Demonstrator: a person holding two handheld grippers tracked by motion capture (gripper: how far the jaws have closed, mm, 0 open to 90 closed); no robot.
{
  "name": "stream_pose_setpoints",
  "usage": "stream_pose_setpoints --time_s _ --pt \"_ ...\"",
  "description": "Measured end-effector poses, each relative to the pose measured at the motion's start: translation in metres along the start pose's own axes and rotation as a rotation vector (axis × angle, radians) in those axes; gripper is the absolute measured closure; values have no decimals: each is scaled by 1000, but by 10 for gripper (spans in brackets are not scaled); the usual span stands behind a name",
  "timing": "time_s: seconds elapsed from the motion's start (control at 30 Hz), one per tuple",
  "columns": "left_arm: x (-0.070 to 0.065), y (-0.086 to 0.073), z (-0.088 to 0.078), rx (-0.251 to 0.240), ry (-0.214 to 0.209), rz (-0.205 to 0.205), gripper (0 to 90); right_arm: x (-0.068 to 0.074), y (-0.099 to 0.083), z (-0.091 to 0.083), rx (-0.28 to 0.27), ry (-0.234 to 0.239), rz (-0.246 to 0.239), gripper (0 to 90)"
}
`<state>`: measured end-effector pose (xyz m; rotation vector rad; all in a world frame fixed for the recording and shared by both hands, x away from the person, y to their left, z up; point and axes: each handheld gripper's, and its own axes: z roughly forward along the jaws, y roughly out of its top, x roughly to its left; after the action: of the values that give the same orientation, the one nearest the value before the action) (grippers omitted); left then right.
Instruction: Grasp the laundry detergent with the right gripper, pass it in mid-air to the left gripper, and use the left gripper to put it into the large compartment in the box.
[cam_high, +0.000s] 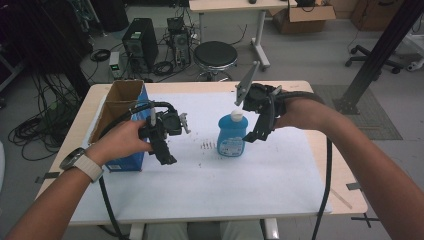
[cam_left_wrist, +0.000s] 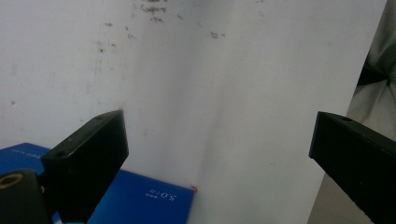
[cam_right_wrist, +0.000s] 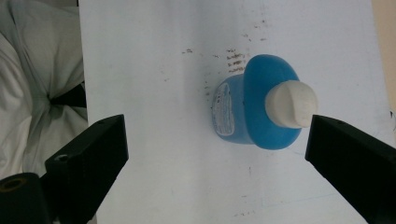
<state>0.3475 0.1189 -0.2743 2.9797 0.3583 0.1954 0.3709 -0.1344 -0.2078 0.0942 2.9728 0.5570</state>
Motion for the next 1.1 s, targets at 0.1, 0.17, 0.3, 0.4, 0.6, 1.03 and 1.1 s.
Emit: stream_pose_setpoints --time_s 0.1,0.17,0.3,0.4,0.6,1.03,1.1 --pt "0 0 0 3 0 2 51 -3 0 -2 -11 1 -1 56" --pt "0 1 0 3 -1 3 51 -8 -1 -4 -25 5 7 56" --pt "-1 1 0 2 -1 0 51 -15 -4 -4 -35 10 9 55" --pt "-1 2 0 2 0 1 51 -18 -6 -3 -38 9 11 54" --pt "-4 3 0 1 3 7 51 -32 -15 -5 -66 -2 29 52" --pt "-2 3 1 -3 -1 2 51 -48 -31 -1 -114 -9 52 52" --pt "-2 3 1 -3 -1 2 51 -50 -34 0 -124 -5 53 52"
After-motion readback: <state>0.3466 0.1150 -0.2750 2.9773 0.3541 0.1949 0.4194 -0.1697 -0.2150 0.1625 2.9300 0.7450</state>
